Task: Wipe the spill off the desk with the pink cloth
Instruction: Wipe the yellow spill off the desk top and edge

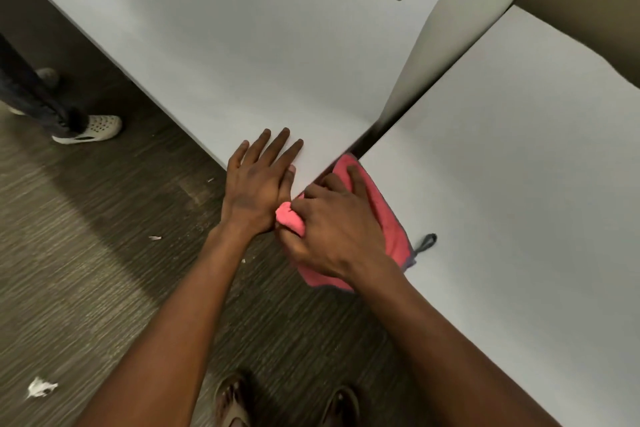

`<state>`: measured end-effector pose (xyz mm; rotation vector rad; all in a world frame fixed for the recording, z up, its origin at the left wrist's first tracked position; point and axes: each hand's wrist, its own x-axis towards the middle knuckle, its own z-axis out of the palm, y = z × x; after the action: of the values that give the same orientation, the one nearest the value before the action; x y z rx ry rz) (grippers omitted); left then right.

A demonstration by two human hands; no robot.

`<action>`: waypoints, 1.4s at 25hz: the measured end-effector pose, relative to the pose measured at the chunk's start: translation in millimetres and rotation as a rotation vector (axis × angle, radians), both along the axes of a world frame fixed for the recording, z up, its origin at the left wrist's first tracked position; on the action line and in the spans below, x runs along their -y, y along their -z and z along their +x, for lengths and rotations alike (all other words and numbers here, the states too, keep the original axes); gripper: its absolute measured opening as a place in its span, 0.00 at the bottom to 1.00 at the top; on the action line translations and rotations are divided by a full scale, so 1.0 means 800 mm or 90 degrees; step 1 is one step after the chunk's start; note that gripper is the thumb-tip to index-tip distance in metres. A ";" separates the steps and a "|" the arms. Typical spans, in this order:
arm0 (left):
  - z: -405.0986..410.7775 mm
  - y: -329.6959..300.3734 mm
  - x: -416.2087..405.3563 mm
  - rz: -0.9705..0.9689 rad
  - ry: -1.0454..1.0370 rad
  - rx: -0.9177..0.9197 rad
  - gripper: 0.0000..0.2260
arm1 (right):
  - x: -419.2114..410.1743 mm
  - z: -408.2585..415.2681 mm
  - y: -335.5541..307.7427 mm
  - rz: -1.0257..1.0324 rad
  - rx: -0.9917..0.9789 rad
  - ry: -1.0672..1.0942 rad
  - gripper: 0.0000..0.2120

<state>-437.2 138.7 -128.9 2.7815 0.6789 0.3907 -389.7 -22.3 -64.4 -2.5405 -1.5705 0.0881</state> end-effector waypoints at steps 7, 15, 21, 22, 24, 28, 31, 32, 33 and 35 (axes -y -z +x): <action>-0.004 -0.011 -0.005 -0.026 0.017 -0.034 0.25 | 0.026 0.000 -0.005 -0.022 -0.065 -0.134 0.16; -0.001 -0.032 -0.002 -0.067 0.031 -0.189 0.29 | 0.108 0.025 -0.006 -0.027 -0.082 0.076 0.36; 0.003 -0.052 -0.007 -0.198 0.026 -0.227 0.30 | 0.027 0.033 -0.010 -0.070 -0.061 0.126 0.36; 0.005 -0.057 -0.005 -0.211 0.021 -0.247 0.29 | 0.023 0.030 -0.012 -0.071 -0.066 0.127 0.35; 0.012 -0.068 0.007 -0.234 0.005 -0.279 0.25 | 0.026 0.021 -0.018 -0.053 -0.082 0.130 0.33; 0.019 -0.091 0.033 -0.353 -0.016 -0.270 0.25 | 0.048 -0.005 -0.015 -0.058 -0.043 0.002 0.33; 0.004 -0.106 0.050 -0.455 -0.032 -0.200 0.32 | 0.066 -0.012 -0.017 -0.075 -0.078 -0.050 0.38; -0.002 -0.109 0.056 -0.476 -0.048 -0.170 0.35 | 0.074 -0.012 -0.017 -0.074 -0.094 -0.056 0.37; -0.007 -0.110 0.064 -0.490 -0.063 -0.135 0.35 | 0.085 -0.012 -0.015 -0.072 -0.096 -0.061 0.36; -0.014 -0.108 0.093 -0.476 -0.082 -0.061 0.32 | 0.119 -0.013 -0.008 -0.068 -0.089 -0.049 0.36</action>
<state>-448.5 64.4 -42.4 2.0607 0.8208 0.0072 -400.0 -117.6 -57.9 -2.4892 -1.6492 0.3596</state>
